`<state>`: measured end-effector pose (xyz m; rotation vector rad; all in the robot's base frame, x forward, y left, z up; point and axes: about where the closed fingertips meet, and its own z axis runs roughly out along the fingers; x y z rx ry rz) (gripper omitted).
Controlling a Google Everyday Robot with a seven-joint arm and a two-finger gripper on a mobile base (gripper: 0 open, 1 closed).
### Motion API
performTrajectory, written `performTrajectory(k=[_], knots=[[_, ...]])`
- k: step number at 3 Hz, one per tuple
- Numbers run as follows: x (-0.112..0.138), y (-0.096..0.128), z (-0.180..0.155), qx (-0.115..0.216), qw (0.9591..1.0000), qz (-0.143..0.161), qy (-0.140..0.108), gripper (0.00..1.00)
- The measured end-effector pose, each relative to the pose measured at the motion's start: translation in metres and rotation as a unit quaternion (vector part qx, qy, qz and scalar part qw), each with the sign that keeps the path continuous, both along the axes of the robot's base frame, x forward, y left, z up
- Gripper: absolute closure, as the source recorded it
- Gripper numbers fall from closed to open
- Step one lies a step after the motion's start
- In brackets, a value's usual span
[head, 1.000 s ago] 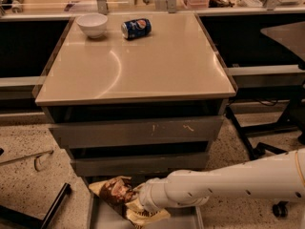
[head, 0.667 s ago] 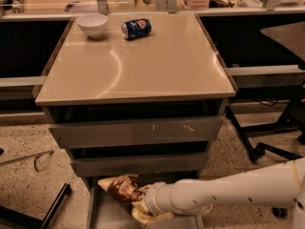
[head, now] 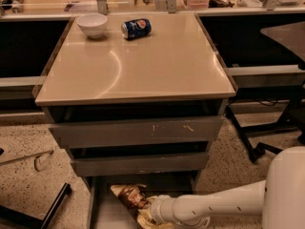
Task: Place brown chip bag into bottom drawer
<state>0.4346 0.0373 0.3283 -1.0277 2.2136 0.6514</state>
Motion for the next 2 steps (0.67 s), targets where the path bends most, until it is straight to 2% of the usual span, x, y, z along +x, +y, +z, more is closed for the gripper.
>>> performTrajectory(k=[2], knots=[[0.004, 0.003, -0.010, 0.010, 0.9999, 0.003, 0.003, 1.00]])
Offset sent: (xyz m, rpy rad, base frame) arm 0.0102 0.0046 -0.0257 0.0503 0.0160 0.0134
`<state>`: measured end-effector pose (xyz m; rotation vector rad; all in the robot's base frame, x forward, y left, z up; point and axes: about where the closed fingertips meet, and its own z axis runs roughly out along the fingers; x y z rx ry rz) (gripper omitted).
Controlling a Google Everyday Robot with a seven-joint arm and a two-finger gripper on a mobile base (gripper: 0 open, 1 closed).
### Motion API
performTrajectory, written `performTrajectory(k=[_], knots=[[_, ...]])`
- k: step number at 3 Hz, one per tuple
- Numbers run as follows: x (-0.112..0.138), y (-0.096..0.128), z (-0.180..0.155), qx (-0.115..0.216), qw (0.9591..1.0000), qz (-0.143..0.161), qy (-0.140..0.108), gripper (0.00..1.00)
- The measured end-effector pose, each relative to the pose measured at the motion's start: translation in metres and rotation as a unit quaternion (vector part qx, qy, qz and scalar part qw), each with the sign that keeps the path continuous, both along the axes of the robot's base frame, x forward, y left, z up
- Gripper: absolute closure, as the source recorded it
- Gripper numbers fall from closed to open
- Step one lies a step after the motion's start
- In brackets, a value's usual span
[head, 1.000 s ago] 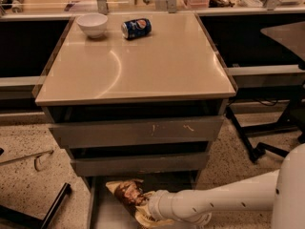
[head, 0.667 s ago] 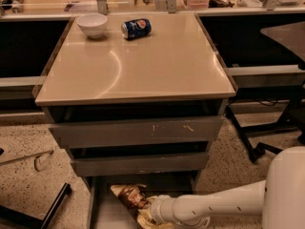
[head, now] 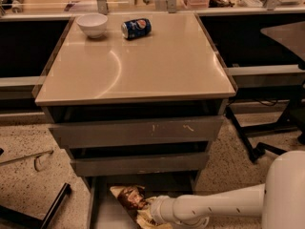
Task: Place brown chip bag into bottom drawer
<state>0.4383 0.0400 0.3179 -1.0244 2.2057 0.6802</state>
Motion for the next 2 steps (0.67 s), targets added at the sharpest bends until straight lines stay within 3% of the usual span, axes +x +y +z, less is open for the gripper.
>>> performTrajectory(k=[1, 2], knots=[[0.018, 0.006, -0.034, 0.017, 0.9998, -0.010, 0.006, 1.00], [0.042, 0.006, -0.075, 0.042, 0.9983, -0.039, 0.010, 1.00]])
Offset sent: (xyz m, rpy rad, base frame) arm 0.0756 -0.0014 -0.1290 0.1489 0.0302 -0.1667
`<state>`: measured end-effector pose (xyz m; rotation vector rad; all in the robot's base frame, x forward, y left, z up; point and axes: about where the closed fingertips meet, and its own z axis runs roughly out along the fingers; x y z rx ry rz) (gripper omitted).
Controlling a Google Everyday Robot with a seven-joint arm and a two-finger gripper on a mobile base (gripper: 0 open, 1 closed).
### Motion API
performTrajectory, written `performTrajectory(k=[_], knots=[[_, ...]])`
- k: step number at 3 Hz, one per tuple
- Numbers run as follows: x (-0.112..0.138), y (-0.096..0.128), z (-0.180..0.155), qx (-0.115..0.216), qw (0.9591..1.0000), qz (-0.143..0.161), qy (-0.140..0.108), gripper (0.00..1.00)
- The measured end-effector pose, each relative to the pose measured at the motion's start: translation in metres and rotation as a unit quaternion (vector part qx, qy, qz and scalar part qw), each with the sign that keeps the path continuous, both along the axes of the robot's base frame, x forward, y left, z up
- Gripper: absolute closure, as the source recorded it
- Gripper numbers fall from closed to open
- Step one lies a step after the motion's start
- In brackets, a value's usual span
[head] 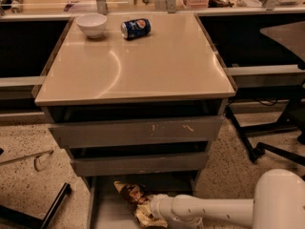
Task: Place brown chip bag into bottom drawer
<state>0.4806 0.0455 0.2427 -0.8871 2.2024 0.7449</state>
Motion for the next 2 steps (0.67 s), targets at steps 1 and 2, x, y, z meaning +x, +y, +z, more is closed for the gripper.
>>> performTrajectory(k=[1, 2], knots=[[0.014, -0.001, -0.035, 0.012, 0.9997, -0.014, 0.017, 1.00], [0.019, -0.004, -0.065, 0.020, 0.9990, -0.023, 0.032, 1.00]])
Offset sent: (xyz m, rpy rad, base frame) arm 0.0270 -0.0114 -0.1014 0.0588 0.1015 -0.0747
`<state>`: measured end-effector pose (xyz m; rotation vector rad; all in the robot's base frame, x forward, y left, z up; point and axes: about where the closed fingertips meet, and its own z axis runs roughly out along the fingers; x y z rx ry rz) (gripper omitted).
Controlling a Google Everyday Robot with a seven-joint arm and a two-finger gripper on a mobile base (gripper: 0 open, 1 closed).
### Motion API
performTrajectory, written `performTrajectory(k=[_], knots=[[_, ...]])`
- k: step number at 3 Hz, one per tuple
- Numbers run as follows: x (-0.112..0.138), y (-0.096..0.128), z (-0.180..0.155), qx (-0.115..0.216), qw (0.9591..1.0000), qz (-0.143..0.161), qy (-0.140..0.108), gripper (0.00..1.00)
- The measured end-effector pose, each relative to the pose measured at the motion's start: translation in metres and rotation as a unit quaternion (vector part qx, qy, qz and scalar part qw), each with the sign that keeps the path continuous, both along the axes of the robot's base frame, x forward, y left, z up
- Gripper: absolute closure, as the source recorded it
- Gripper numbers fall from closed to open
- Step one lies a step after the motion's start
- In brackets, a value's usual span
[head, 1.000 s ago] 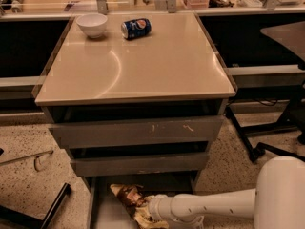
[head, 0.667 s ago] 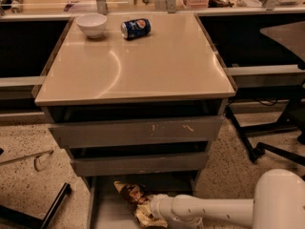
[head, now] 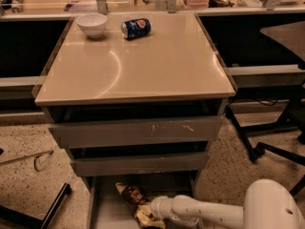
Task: Place brown chip bag into bottom drawer
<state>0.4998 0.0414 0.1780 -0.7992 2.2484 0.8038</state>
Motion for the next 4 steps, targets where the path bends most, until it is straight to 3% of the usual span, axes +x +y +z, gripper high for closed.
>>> performTrajectory(k=[1, 4], knots=[[0.0029, -0.0012, -0.0034, 0.001, 1.0000, -0.004, 0.001, 0.82], [0.0029, -0.0011, -0.0034, 0.001, 1.0000, -0.004, 0.001, 0.13]])
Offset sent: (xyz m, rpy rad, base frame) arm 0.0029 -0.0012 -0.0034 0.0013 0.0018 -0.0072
